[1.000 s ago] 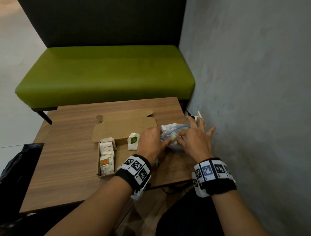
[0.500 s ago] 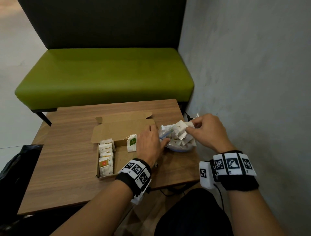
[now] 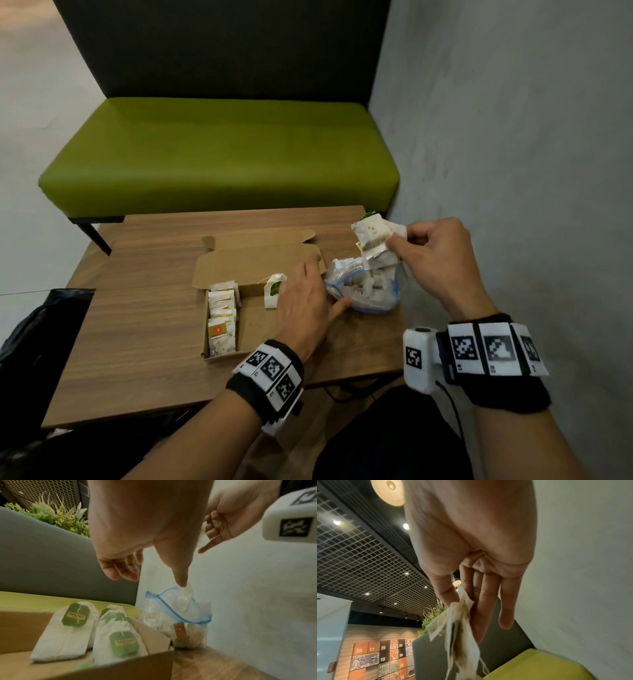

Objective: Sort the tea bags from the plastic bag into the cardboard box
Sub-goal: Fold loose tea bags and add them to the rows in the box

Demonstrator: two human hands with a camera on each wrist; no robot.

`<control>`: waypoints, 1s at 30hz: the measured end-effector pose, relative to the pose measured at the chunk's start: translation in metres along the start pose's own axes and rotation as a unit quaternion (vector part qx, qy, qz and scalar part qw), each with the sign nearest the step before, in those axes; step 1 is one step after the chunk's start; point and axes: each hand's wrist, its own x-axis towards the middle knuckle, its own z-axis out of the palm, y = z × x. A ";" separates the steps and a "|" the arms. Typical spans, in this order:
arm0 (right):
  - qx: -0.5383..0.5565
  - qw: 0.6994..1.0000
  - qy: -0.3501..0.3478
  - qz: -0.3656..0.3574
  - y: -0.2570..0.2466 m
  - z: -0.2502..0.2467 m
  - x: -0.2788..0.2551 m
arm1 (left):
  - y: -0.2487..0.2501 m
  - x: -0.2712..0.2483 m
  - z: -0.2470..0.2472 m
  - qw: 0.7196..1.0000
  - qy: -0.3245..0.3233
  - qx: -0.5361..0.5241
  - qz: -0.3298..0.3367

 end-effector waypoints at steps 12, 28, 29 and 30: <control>0.084 0.994 0.037 -0.054 -0.062 0.025 -0.048 | 0.022 -0.036 -0.088 0.950 0.175 -0.134 0.220; 0.232 0.970 -0.055 -0.055 -0.149 0.134 -0.096 | -0.085 -0.085 -0.176 0.945 0.262 0.063 0.185; 0.235 0.969 -0.064 -0.048 -0.153 0.144 -0.098 | -0.096 -0.088 -0.181 0.945 0.260 0.066 0.185; 0.242 0.967 -0.073 -0.041 -0.157 0.153 -0.100 | -0.106 -0.091 -0.186 0.946 0.255 0.072 0.186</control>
